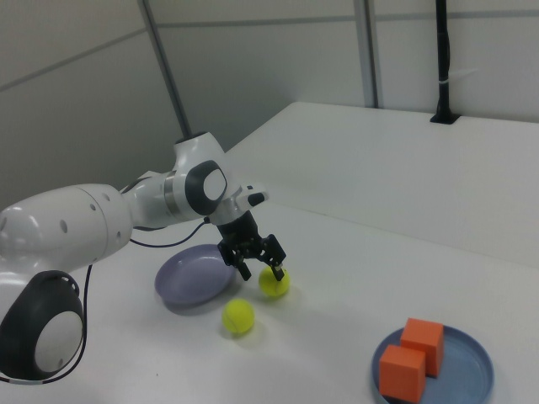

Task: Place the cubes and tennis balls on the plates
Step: 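Move the gripper down onto a yellow tennis ball and grasp it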

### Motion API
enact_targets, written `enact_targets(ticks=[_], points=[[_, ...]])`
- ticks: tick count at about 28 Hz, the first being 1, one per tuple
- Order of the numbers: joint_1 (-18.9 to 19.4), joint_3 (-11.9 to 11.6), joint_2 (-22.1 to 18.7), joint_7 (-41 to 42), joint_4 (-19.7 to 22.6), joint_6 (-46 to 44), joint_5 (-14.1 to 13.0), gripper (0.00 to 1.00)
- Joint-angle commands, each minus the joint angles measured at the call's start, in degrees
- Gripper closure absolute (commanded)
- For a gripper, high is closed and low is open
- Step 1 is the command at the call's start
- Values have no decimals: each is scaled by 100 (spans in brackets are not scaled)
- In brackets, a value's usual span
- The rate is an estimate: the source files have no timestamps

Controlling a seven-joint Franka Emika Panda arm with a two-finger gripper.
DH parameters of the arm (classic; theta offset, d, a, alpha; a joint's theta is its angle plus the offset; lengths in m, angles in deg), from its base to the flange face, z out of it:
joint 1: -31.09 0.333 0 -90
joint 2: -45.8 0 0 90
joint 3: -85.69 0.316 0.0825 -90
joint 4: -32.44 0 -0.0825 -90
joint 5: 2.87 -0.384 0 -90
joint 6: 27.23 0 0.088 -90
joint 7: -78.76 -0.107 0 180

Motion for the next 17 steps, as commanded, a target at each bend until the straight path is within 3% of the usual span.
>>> enact_targets(ticks=[1,2,6,9,10,17], points=[[9,-48,74,-90,48,373,180,0],[18,-48,118,-90,48,435,198,1],[9,-48,171,-151,39,541,365,60],[18,-48,171,-169,39,541,453,95],[18,-48,180,-169,39,541,453,100],[9,-13,101,-169,-40,523,409,100]])
